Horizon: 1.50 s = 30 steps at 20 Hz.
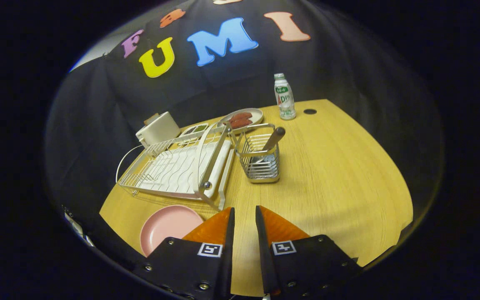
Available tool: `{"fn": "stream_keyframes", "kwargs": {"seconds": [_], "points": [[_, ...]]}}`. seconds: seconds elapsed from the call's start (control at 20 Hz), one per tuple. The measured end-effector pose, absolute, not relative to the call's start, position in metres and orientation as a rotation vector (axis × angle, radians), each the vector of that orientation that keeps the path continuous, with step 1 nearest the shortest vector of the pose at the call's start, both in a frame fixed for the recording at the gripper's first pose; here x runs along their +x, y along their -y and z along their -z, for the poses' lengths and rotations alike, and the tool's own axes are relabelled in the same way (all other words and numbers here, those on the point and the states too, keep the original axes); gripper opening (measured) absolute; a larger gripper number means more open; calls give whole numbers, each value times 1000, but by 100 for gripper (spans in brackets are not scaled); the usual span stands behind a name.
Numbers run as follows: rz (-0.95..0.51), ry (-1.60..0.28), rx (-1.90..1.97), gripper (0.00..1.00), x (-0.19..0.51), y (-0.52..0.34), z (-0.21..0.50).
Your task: Take the plate from the dish rack, then take the spoon from the basket and place it into the plate.
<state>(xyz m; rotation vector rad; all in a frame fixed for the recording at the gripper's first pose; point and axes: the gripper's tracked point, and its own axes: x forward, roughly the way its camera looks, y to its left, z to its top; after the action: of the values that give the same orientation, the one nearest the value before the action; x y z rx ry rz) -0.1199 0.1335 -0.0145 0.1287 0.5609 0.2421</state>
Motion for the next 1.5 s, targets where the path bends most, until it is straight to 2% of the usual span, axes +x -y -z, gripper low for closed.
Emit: {"fn": "stream_keyframes", "kwargs": {"seconds": [0.35,0.6,1.0,1.1,1.15,1.2,1.3,1.35,1.5], "points": [[-144,-198,-14,29,-77,-103,-26],[-130,-87,-22,29,-38,-102,-32],[-155,-39,41,29,8,-110,-28],[-166,-35,52,20,15,-115,-30],[-157,-53,61,19,11,-117,-30],[-161,-72,72,13,11,-119,-29],[-137,-89,86,13,13,-119,-34],[-143,-103,89,6,16,-121,-39],[-139,-116,84,6,15,-121,-58]]}}
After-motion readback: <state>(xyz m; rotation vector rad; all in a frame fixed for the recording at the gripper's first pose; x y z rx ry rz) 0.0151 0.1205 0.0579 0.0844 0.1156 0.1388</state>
